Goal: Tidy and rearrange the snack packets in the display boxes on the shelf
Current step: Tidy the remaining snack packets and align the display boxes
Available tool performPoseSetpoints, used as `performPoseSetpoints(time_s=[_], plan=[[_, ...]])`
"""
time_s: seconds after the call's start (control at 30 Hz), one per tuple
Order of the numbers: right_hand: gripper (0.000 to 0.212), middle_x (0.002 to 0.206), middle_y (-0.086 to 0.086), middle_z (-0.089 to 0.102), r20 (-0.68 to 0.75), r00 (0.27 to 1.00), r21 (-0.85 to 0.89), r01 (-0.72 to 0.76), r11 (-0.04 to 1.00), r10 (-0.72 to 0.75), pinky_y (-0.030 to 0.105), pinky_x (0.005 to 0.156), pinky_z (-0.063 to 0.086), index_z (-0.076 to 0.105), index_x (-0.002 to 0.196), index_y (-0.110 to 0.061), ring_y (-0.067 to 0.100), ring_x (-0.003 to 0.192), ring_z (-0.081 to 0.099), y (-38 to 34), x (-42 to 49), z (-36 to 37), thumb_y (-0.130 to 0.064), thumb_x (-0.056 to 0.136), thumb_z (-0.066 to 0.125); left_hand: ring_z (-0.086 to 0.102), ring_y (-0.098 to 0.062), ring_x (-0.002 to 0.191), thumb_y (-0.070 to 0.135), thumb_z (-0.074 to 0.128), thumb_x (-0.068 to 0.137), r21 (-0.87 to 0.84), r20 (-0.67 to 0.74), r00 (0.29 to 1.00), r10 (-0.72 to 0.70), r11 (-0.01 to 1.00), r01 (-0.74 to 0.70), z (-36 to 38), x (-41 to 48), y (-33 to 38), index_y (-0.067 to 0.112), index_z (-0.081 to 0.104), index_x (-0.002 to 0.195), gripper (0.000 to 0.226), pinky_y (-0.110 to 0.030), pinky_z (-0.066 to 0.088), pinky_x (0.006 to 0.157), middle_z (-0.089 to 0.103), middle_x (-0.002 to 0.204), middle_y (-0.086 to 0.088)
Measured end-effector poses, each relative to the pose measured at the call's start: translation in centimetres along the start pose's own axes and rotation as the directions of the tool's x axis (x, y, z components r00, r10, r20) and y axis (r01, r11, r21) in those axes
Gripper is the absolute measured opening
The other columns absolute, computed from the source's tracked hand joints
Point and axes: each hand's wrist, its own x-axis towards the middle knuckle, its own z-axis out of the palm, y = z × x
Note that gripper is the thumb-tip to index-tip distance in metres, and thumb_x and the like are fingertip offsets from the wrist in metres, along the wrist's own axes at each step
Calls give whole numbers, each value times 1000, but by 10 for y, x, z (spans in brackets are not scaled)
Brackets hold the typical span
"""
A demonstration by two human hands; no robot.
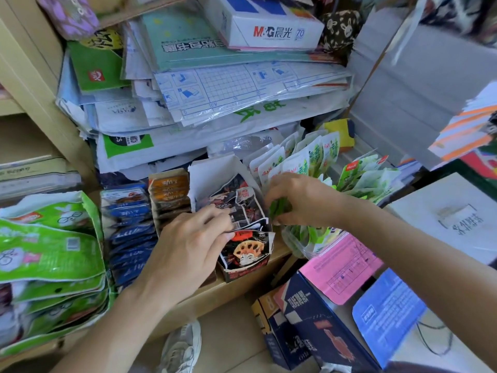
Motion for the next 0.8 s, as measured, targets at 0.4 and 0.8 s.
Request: performPoseSetpoints(time_s=[0.4,0.8], plan=[[39,111,-9,61,-33,999,-147,-38,988,34,37,99,44,67,116,-41,15,107,58,-12,1,9,-51,78,71,66,5,102,31,62,94,-182,-61,993,-99,979,87,-12,-10,-15,7,72,87,27,-9,54,68,68,123,7],[24,86,-18,51,100,995,-144,-12,989,27,40,91,50,76,97,-41,14,91,61,-18,3,3,-37,74,74,63,3,115,20,67,91,-185,-33,998,-51,982,44,-16,-10,-21,9,68,80,16,-15,50,94,66,125,12]])
